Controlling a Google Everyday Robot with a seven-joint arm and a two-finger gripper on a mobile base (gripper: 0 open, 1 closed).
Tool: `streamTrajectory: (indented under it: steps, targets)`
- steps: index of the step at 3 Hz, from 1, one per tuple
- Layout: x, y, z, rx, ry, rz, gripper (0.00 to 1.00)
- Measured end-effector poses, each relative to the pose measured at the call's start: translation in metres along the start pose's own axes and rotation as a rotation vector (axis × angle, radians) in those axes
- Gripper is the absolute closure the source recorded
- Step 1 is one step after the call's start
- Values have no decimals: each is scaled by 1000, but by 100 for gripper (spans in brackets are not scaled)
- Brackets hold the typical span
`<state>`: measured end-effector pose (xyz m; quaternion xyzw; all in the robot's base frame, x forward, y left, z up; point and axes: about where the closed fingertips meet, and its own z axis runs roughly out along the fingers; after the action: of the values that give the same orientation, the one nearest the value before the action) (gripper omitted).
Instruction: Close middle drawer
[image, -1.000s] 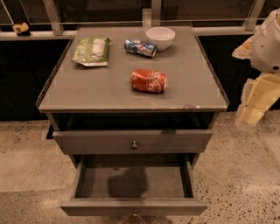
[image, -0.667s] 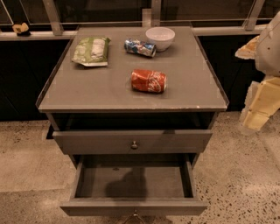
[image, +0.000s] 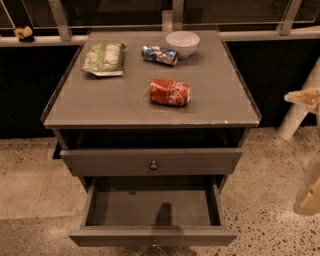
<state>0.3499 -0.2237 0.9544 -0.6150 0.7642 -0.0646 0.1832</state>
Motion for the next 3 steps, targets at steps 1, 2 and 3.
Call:
streamTrajectory:
  steps: [1,2,3]
  targets:
    - [27,39,40,-28,20,1,0]
    - [57,67,89,-81,21,35,0]
    - [80,88,135,-129,6,82,0]
